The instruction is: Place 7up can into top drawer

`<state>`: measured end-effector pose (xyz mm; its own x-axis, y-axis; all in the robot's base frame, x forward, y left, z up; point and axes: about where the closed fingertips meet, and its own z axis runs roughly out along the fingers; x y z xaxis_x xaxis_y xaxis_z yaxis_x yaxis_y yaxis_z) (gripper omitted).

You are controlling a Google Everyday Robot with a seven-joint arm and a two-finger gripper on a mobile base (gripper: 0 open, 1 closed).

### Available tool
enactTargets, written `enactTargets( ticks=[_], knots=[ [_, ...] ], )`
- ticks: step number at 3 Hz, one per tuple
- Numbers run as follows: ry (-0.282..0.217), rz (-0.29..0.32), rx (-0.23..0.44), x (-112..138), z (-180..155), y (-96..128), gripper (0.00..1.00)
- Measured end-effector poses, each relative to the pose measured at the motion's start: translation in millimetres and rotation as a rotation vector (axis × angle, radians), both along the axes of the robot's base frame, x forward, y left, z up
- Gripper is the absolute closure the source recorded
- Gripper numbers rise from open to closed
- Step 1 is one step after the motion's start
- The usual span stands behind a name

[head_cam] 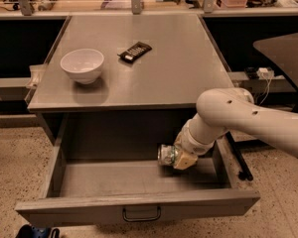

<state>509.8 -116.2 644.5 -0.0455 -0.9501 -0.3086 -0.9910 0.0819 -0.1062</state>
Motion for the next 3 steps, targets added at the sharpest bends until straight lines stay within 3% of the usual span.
enactTargets(
  ticks=[1, 3],
  knots=[
    [-0.009, 0.015, 0.012, 3.3, -19.3, 3.2, 0.73],
    [-0.009, 0.015, 0.012, 3.5, -19.7, 3.4, 0.27]
  ],
)
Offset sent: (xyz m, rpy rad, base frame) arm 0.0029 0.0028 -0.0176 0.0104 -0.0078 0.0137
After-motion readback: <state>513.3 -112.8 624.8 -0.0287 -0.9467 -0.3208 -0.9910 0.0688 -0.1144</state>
